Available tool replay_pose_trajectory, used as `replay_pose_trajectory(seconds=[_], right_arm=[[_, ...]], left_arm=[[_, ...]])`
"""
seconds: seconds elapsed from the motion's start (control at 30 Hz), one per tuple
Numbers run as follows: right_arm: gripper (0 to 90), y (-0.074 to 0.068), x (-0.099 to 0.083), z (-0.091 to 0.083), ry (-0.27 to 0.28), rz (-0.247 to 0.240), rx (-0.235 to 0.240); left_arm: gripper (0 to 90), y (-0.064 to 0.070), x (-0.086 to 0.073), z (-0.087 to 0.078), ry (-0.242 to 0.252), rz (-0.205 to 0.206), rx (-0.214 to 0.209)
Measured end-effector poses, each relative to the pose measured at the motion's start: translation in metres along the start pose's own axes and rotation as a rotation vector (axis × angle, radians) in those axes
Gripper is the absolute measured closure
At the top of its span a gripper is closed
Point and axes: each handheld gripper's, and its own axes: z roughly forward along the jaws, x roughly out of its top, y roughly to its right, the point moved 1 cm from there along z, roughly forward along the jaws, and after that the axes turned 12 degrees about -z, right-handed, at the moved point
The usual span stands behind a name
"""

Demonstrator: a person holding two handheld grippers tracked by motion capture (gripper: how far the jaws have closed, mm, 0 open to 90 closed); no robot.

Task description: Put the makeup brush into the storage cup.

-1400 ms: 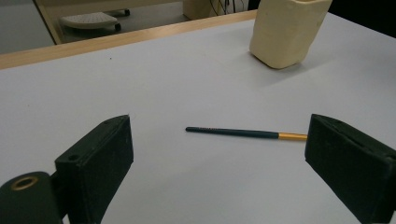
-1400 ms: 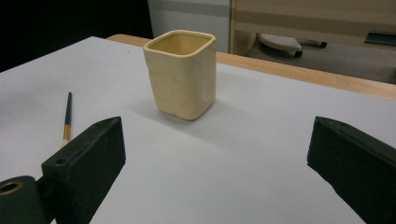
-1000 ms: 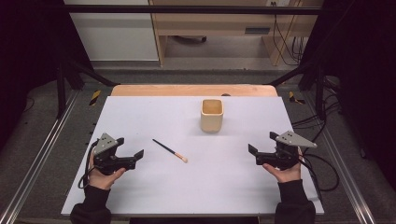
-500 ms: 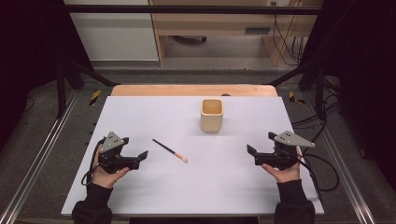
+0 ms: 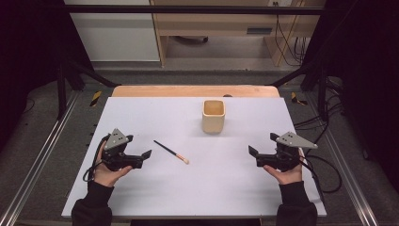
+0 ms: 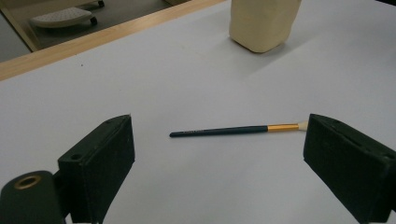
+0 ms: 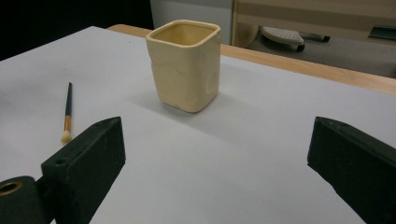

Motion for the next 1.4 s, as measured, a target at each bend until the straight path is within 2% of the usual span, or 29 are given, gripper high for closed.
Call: replay_pose_trajectory(seconds=[0.33,0.57,0.7,1.0,1.1,1.13,1.3,1.37,1.4], right_arm=[[4.4,0.000,0.000,-0.001,0.002,0.004,0.004],[4.4,0.000,0.001,-0.001,0.004,0.004,0.003],[4.4,0.000,0.001,-0.001,0.002,0.003,0.005],[4.5,-0.001,0.000,0.000,0.000,-0.002,0.007],[4.4,-0.001,0.000,0.001,-0.002,-0.002,0.008],[4.5,-0.002,0.000,0.001,-0.003,-0.001,0.009],[4.5,-0.002,0.000,0.002,-0.008,-0.006,0.011],[4.5,-0.003,0.000,0.002,-0.007,-0.005,0.012],[4.4,-0.003,0.000,0.002,-0.008,-0.006,0.012]], left_arm=[[8.3,0.003,0.018,0.001,-0.028,0.066,0.006],[8.2,0.005,0.028,0.004,-0.044,0.096,0.002],[8.2,0.006,0.032,0.006,-0.067,0.127,-0.002],[8.3,0.010,0.041,0.010,-0.083,0.163,-0.020],[8.3,0.012,0.043,0.012,-0.081,0.162,-0.030],[8.3,0.012,0.044,0.013,-0.094,0.177,-0.028],[8.3,0.015,0.048,0.016,-0.093,0.190,-0.033],[8.3,0.016,0.050,0.017,-0.108,0.211,-0.033],[8.4,0.017,0.050,0.018,-0.098,0.201,-0.039]])
